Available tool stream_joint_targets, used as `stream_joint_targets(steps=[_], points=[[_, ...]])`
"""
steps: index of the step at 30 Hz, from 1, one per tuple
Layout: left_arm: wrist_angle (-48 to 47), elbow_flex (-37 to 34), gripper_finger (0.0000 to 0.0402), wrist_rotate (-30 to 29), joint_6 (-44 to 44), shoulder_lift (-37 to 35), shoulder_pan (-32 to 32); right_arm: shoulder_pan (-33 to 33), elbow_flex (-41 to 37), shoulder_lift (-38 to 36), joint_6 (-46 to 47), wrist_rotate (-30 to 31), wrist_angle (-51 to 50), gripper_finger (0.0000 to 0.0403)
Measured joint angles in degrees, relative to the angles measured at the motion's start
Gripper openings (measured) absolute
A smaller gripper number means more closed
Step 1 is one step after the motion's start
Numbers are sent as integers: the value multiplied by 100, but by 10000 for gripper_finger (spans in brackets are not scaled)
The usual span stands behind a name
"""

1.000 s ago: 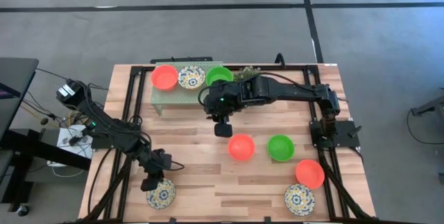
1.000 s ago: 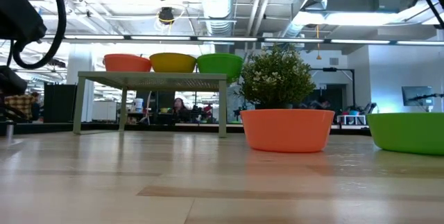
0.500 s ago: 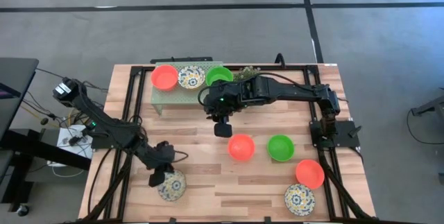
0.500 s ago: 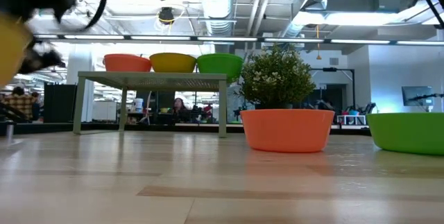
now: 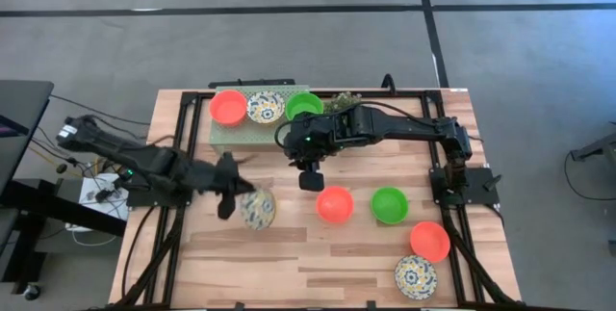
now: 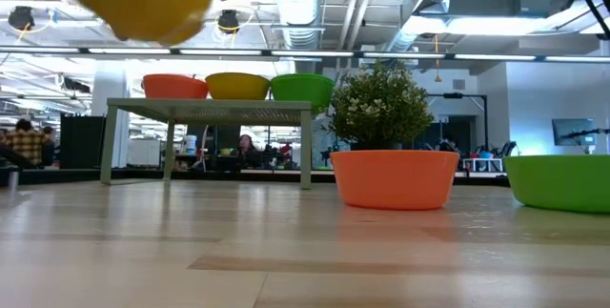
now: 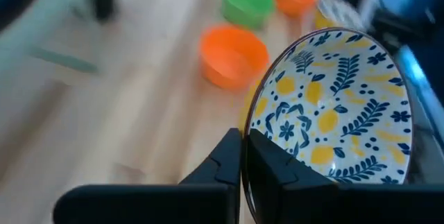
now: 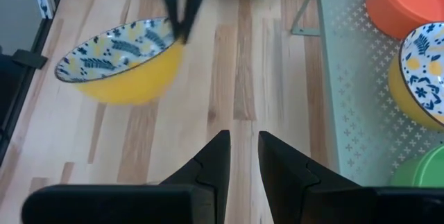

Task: Pick & Place Mini bowls
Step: Stack the white pattern bowl on top of the white pattern bowl on the shelf

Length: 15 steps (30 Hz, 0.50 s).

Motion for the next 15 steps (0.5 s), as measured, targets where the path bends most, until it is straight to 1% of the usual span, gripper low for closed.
stream_joint_targets(steps=[7, 10, 15], points=[[-15, 526, 13, -307, 802, -108, 1087, 0, 0, -1, 0, 0, -17, 70], [-56, 669, 13, -444, 1066, -101, 1661, 0, 0, -2, 0, 0, -106, 70], [-48, 935, 13, -438, 1149, -101, 2701, 7, 0, -2, 0, 0, -643, 70]])
